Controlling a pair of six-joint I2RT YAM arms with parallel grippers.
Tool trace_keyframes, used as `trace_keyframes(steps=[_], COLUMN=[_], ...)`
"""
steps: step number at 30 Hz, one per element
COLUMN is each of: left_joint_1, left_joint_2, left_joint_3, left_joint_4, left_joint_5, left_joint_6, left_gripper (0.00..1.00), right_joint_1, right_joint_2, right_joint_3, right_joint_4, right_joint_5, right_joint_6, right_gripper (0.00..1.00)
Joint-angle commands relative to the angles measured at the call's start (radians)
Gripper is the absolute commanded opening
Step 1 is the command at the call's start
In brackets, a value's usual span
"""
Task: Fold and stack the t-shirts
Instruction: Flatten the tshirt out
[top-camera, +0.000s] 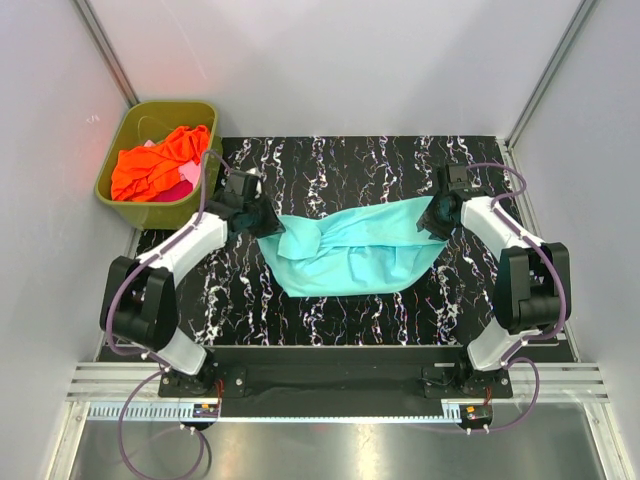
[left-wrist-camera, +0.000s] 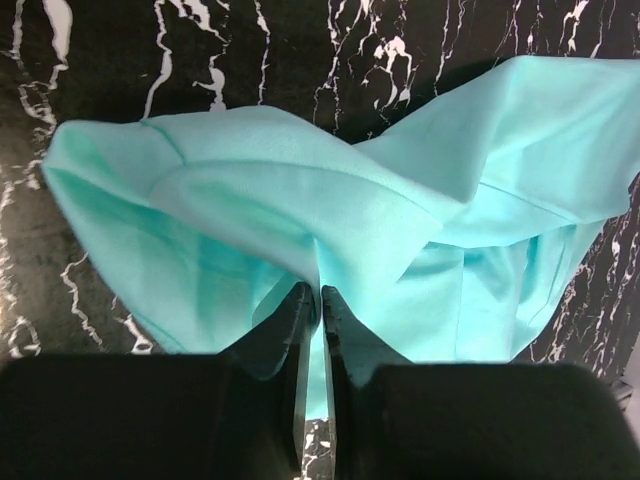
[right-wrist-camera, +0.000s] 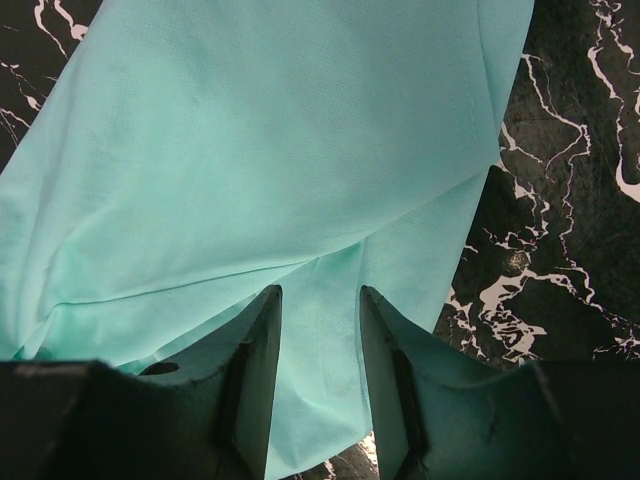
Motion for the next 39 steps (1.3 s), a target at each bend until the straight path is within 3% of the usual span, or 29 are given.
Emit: trace_keyframes(steps=[1, 9, 13, 16, 22, 29, 39], left_joint_1=[0.029, 0.081, 0.046, 0.043, 0.026, -0.013, -0.048], left_joint_2=[-0.032, -0.071, -0.144, -0.169, -0.143, -0.088, -0.083], left_joint_3=[-0.008, -0.045, -0.158, -0.253, -0.313, -0.325, -0.310], left_joint_4=[-0.100, -0.094, 0.062, 0.195, 0.301, 0.270, 0.204], left_joint_5=[-0.049, -0.009, 0.069, 0.094, 0.086, 0.010, -0.070], left_joint_6=[0.034, 0.089, 0.114, 0.102, 0.062, 0.025, 0.030], left_gripper=[0.14, 0.45, 0.51, 0.51, 0.41, 0.36, 0.45], right_joint_1=[-0.005, -0.004, -0.004, -0.005, -0.005, -0.004, -0.005], right_joint_2=[-0.027, -0.039, -0.055, -0.058, -0.061, -0.068, -0.075], right_joint_3=[-0.007, -0.020, -0.023, -0.023, -0.029, -0.047, -0.047], right_joint_4=[0.024, 0.024, 0.030, 0.038, 0.044, 0.050, 0.050], right_joint_5=[0.005, -0.017, -0.029, -0.050, -0.058, -0.057, -0.052], right_joint_6=[-0.014, -0.021, -0.021, -0.020, -0.032, -0.041, -0.043], right_gripper=[0.44, 0.44, 0.44, 0.44, 0.44, 0.44, 0.44])
